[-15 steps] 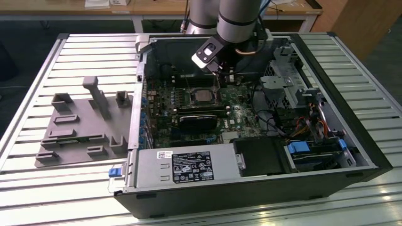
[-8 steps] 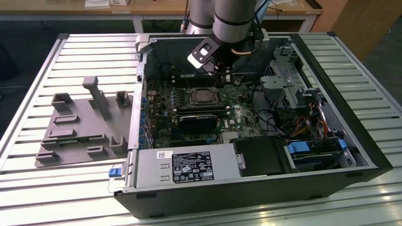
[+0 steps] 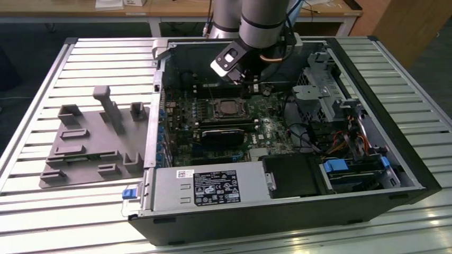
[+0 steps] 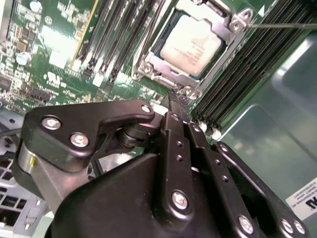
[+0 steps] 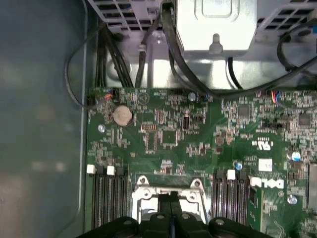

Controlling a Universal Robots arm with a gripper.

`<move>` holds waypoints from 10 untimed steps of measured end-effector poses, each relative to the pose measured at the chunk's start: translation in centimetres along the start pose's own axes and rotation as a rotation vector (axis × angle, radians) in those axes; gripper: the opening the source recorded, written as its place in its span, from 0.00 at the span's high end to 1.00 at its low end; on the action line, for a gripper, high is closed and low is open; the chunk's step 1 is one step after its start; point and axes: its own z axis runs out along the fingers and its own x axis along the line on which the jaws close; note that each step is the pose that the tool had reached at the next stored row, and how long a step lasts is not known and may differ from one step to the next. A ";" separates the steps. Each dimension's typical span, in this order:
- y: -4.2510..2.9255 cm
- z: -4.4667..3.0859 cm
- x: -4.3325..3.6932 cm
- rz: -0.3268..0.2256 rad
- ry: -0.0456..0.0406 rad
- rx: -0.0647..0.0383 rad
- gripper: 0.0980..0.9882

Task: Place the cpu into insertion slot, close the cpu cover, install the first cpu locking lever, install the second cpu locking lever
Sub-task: 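Close the cpu cover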

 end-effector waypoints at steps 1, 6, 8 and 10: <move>0.00 0.02 0.00 0.001 -0.0040 0.011 1.00; 0.00 0.03 -0.01 0.002 -0.0063 0.020 1.00; 0.00 0.04 0.00 0.002 -0.0162 0.020 1.00; 0.00 0.04 0.01 0.002 -0.0391 0.020 1.00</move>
